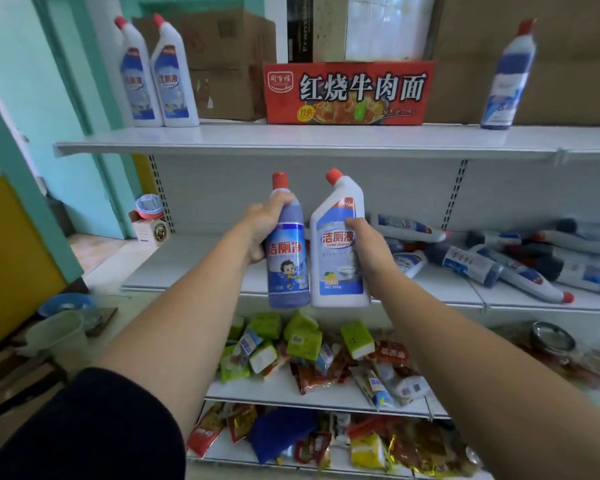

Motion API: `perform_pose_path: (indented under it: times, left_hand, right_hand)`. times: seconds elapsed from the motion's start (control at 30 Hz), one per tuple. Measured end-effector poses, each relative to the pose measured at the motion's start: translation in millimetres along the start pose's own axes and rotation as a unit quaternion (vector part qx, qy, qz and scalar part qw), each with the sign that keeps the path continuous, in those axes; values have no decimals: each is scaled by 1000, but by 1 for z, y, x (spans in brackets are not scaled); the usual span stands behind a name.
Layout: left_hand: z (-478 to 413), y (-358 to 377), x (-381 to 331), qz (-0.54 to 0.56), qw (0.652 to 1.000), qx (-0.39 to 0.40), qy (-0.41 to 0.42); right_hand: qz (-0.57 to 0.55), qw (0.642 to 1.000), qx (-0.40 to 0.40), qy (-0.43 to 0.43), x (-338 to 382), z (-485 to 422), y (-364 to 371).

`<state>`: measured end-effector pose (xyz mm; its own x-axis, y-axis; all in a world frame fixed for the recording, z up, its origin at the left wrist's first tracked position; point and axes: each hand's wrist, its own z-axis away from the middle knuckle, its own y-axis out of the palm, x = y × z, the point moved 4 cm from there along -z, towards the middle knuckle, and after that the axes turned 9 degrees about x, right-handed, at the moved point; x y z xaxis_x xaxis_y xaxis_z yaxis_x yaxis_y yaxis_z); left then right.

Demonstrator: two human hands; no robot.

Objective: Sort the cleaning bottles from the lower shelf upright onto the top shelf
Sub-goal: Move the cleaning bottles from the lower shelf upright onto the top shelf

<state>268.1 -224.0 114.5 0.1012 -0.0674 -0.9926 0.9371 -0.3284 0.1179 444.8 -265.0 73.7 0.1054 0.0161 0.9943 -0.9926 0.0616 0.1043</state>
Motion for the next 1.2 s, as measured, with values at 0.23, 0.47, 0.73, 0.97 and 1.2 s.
perform_pose_path:
  times: [0.23,0.47,0.73,0.97,1.2]
  left_hand:
    - [14,29,-54,-31,997,19,71]
    - [12,40,-106,-52,986,35,154]
    - [4,35,-135,-50,979,70,187]
    - [-8,9,-158,-49,974,55,214]
    - [-27,-46,-188,-22,963,-46,264]
  right_hand:
    - [-4,998,-9,-68,59,22,-13]
    - [13,988,-19,-154,115,23,-17]
    - [60,968,10,-243,152,20,-3]
    - [85,960,42,-264,179,-6,25]
    - [81,953,61,-284,204,-52,67]
